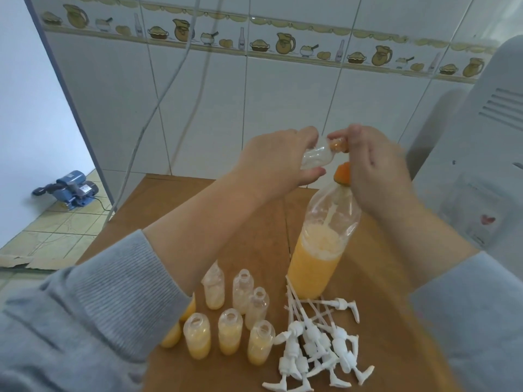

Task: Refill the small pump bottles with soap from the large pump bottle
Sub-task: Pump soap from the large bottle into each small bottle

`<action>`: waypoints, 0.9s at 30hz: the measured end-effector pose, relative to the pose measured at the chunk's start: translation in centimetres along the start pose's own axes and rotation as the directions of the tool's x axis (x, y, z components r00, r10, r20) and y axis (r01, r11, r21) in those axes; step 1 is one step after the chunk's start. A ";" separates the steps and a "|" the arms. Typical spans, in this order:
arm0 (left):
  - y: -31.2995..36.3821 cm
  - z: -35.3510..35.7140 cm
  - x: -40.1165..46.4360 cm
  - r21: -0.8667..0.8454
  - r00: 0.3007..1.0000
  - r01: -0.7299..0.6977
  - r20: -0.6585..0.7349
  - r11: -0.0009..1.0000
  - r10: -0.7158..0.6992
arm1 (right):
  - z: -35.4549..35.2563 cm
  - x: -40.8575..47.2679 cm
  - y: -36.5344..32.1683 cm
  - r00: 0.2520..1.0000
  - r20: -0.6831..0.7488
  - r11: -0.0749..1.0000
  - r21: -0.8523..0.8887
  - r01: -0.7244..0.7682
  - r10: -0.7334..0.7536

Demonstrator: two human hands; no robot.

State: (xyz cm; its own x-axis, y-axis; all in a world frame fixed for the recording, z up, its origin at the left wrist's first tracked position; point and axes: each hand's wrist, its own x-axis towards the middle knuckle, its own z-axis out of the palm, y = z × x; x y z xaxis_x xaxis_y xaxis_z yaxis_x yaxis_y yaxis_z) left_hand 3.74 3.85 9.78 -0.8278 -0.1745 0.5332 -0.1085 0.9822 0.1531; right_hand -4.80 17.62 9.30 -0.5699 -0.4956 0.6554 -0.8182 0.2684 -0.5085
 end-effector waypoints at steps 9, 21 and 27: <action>0.7 -0.3 0.6 0.084 1.000 -0.015 -0.019 0.996 0.016 | -2.0 3.8 -1.3 0.752 0.382 0.786 0.096 -0.610 0.537; 0.7 -0.1 0.6 0.131 0.999 -0.032 -0.007 0.991 0.033 | -2.6 3.7 -2.0 0.666 0.469 0.778 -0.079 -0.623 0.580; 0.9 -0.4 1.1 0.142 1.000 -0.026 -0.011 0.990 0.027 | -3.1 3.9 -2.2 0.682 0.502 0.814 -0.079 -0.575 0.531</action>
State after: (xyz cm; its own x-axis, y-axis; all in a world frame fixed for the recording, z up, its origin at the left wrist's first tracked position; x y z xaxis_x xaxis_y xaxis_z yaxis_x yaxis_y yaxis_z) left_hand 2.95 4.51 10.81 -0.8245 -0.1483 0.5460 -0.1645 0.9862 0.0195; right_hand -5.49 17.63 14.72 -0.7852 -0.6106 -0.1035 -0.3442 0.5693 -0.7466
